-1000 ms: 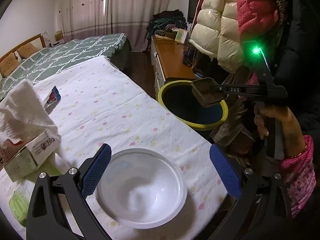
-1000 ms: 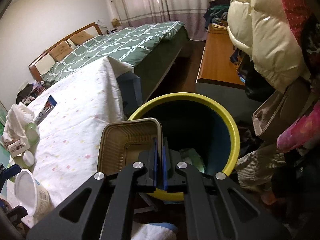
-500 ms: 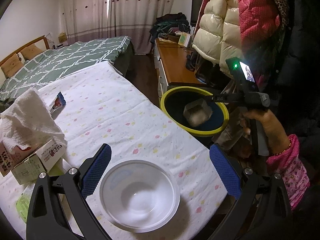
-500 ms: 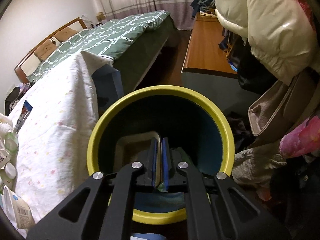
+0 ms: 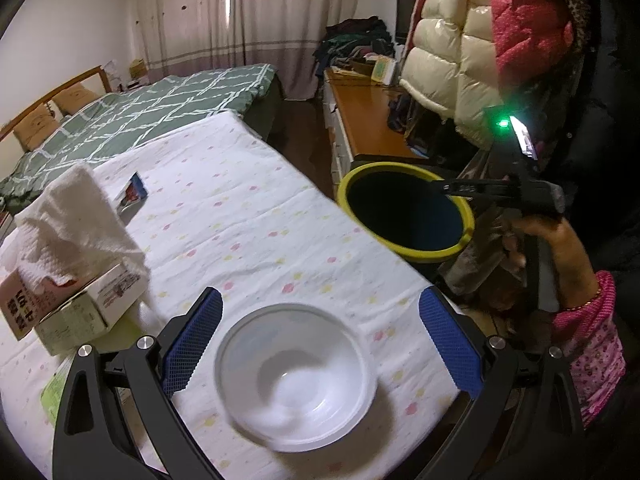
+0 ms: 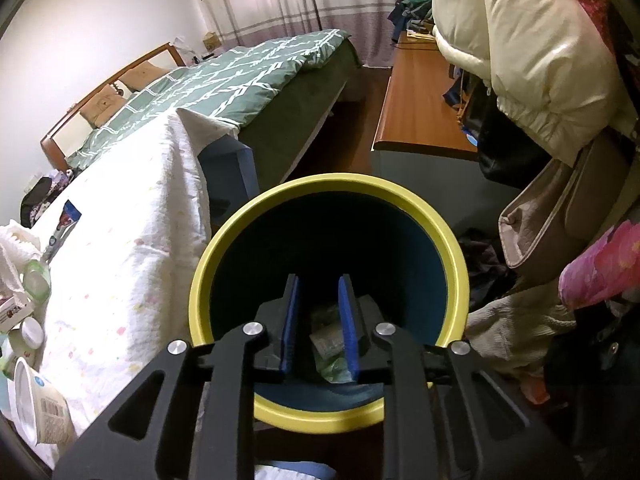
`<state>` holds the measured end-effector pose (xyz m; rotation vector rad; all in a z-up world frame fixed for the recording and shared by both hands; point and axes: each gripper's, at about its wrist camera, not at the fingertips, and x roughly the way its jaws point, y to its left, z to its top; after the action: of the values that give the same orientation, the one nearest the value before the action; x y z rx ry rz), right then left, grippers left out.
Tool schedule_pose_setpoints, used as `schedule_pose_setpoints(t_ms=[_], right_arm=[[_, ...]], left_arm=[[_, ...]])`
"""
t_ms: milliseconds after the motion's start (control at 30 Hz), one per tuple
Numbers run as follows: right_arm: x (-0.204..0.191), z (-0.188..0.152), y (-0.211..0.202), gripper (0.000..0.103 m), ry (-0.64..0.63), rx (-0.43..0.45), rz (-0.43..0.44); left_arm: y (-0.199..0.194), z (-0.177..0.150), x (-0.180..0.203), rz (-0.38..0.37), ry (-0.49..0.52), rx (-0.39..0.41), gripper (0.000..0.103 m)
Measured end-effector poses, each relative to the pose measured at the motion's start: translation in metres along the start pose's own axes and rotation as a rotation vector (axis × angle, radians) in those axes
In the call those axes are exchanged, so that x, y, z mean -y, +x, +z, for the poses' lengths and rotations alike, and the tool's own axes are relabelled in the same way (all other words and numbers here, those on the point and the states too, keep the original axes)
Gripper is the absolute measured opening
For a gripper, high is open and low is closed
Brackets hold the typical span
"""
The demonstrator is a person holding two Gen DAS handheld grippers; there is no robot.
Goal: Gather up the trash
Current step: 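Grasp the white plastic bowl by its rim with the left tool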
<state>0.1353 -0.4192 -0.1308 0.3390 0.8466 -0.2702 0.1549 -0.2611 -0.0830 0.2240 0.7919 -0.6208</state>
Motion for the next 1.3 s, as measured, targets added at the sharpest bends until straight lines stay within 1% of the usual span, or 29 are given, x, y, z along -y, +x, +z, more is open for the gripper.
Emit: schedule_pose_setpoints(t_ms=[233,333,500,567,700,833,900,1133,1200,1300], right_arm=[[-0.009,-0.009,0.0,0.029,-0.001,-0.001,0.049],[-0.012,-0.01,-0.001,0.032,0.0,0.004,0.067],[-0.012,-0.012,-0.002,0.035,0.001,0.004,0.078],[-0.012,-0.012,-0.003,0.038,0.004,0.005,0.081],[-0.012,-0.014,-0.002,0.039,0.005,0.001,0.086],[-0.013,-0.017,-0.002,0.04,0.002,-0.004,0.094],[-0.014,-0.017,-0.001,0.04,0.001,-0.004,0.099],[-0.014,-0.017,0.0,0.04,0.002,-0.006,0.101],[-0.015,-0.017,-0.001,0.04,0.002,-0.004,0.102],[-0.015,-0.017,0.0,0.04,0.002,-0.004,0.103]], left_arm=[[0.003,-0.011,-0.014,0.057,0.002,-0.034,0.098],[0.006,-0.013,-0.014,0.063,0.013,-0.052,0.098],[0.016,-0.018,-0.009,0.06,0.036,-0.09,0.098],[0.019,-0.018,-0.009,0.047,0.033,-0.097,0.098],[0.021,-0.018,-0.009,0.038,0.032,-0.105,0.098],[0.021,-0.02,-0.007,-0.005,0.048,-0.129,0.098],[0.023,-0.022,-0.006,-0.015,0.054,-0.142,0.098],[0.032,-0.026,-0.009,-0.012,0.06,-0.16,0.098],[0.035,-0.027,-0.012,-0.023,0.047,-0.167,0.094],[0.032,-0.026,-0.014,-0.031,0.043,-0.16,0.093]])
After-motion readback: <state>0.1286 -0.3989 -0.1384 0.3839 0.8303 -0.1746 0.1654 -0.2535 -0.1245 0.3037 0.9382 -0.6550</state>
